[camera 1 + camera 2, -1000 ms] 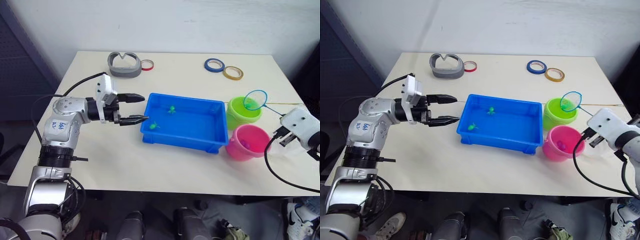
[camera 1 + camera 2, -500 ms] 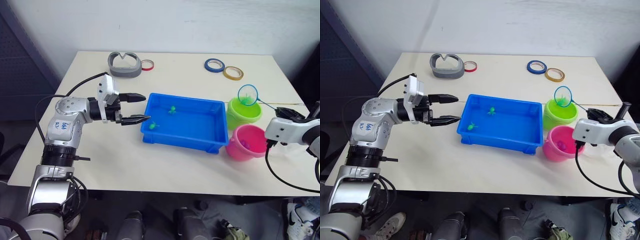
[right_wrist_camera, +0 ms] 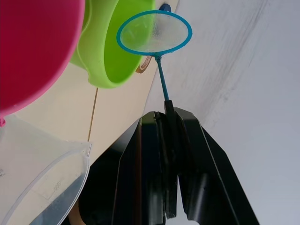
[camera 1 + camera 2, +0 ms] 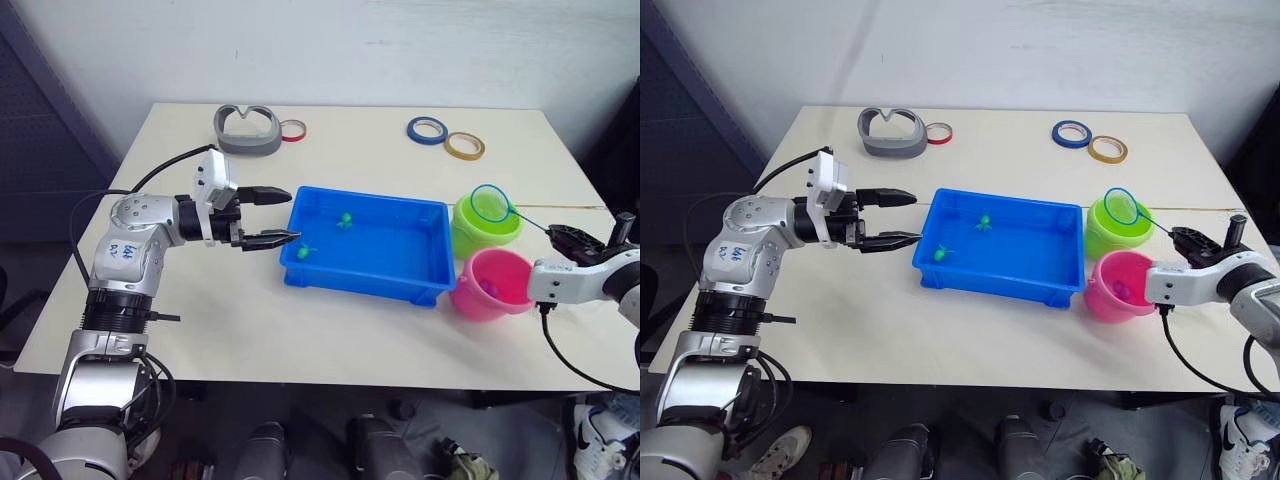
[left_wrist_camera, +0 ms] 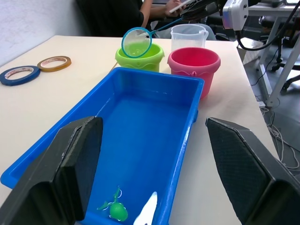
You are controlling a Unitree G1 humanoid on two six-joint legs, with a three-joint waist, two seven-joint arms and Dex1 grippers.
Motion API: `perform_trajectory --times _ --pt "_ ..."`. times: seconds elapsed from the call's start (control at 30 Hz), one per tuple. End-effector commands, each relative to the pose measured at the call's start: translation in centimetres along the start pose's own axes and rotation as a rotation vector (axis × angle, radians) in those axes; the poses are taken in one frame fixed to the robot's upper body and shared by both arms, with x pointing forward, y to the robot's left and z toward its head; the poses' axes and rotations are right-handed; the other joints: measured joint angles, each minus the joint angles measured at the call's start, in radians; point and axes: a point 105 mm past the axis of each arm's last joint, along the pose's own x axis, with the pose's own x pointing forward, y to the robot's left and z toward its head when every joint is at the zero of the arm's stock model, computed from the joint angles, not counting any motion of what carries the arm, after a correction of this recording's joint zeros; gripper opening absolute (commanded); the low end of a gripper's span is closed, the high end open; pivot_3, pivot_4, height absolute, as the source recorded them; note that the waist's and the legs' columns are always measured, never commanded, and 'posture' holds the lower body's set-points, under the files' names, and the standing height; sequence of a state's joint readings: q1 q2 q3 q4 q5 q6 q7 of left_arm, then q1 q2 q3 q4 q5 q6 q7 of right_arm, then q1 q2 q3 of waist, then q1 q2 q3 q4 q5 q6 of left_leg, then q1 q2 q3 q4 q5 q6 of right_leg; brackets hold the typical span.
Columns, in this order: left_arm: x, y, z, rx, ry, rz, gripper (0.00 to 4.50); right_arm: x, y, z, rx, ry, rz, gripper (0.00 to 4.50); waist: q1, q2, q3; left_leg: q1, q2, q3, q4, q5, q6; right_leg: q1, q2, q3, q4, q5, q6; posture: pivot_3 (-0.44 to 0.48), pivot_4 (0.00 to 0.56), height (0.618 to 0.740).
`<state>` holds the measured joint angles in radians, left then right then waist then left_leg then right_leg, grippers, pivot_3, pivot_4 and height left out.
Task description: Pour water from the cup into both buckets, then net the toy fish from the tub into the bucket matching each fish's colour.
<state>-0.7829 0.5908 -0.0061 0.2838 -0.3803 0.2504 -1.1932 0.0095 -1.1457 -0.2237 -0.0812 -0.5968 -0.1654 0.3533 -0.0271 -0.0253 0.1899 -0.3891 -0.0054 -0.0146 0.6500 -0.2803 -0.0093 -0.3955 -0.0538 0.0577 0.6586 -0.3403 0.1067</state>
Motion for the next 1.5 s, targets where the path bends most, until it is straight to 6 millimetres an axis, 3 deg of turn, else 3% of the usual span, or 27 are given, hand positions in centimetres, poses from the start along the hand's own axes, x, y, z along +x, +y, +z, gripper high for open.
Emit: perform_trajectory --times 0.03,0.2,0.33,0.47,0.73,0.93,1.17,1.5 --pt "-2.0 0.9 1.4 0.030 -0.005 0.058 3.84 -1.1 -3.8 0.2 0.113 -0.005 -0.089 0.00 -0.001 0.000 0.000 0.000 0.000 0.000 0.000 0.000 0.000 0.000 0.000 0.000 0.000 0.000 0.000 0.000 0.150 0.740" --pt "-5.0 2.0 1.1 0.028 0.051 0.144 3.84 -1.3 -6.4 2.1 0.326 -0.078 -0.117 0.00 -0.004 0.000 0.000 0.001 0.002 0.000 0.000 0.000 0.000 0.000 0.003 0.000 0.001 0.000 0.000 0.000 0.150 0.740" --pt "-6.4 2.3 1.2 0.023 0.075 0.174 3.84 -0.7 -6.7 4.2 0.545 -0.173 -0.060 0.00 -0.001 0.000 0.000 0.002 0.003 -0.002 0.000 0.000 -0.001 0.001 0.003 0.000 0.002 0.000 0.000 0.000 0.150 0.740" --pt "-7.4 1.7 0.8 -0.002 0.117 0.183 3.84 0.1 -4.0 7.7 0.907 -0.281 0.186 0.00 0.000 0.000 0.000 0.001 0.002 -0.003 0.000 0.000 -0.001 0.002 0.000 0.001 0.001 0.000 0.000 0.000 0.150 0.740" --pt "-7.5 0.4 0.4 -0.011 0.112 0.195 3.84 0.7 -0.4 13.0 1.263 -0.328 0.533 0.00 0.000 0.000 0.000 0.000 0.001 -0.004 0.000 0.000 0.000 0.001 -0.003 0.000 0.001 0.000 0.000 0.000 0.150 0.740" --pt "-6.7 -0.2 -1.0 -0.012 0.125 0.214 3.84 1.8 0.2 14.8 1.348 -0.316 0.596 0.00 -0.001 0.000 0.000 -0.001 0.001 -0.004 -0.002 0.000 0.000 -0.001 -0.003 0.000 0.001 0.000 0.000 0.000 0.150 0.740" --pt "-7.1 0.9 -2.0 0.018 0.138 0.349 3.84 4.7 1.1 16.8 1.401 -0.277 0.597 0.00 -0.001 0.000 0.000 -0.001 0.000 -0.004 -0.002 0.000 0.000 -0.002 -0.003 0.000 0.001 0.000 0.000 0.000 0.150 0.740" --pt "-7.5 0.9 -1.6 0.030 0.132 0.396 3.84 8.0 0.9 18.4 1.444 -0.253 0.536 0.00 -0.004 0.000 0.000 -0.002 0.000 -0.004 -0.002 0.000 0.000 -0.004 -0.003 -0.001 0.001 0.000 0.000 0.000 0.150 0.740"
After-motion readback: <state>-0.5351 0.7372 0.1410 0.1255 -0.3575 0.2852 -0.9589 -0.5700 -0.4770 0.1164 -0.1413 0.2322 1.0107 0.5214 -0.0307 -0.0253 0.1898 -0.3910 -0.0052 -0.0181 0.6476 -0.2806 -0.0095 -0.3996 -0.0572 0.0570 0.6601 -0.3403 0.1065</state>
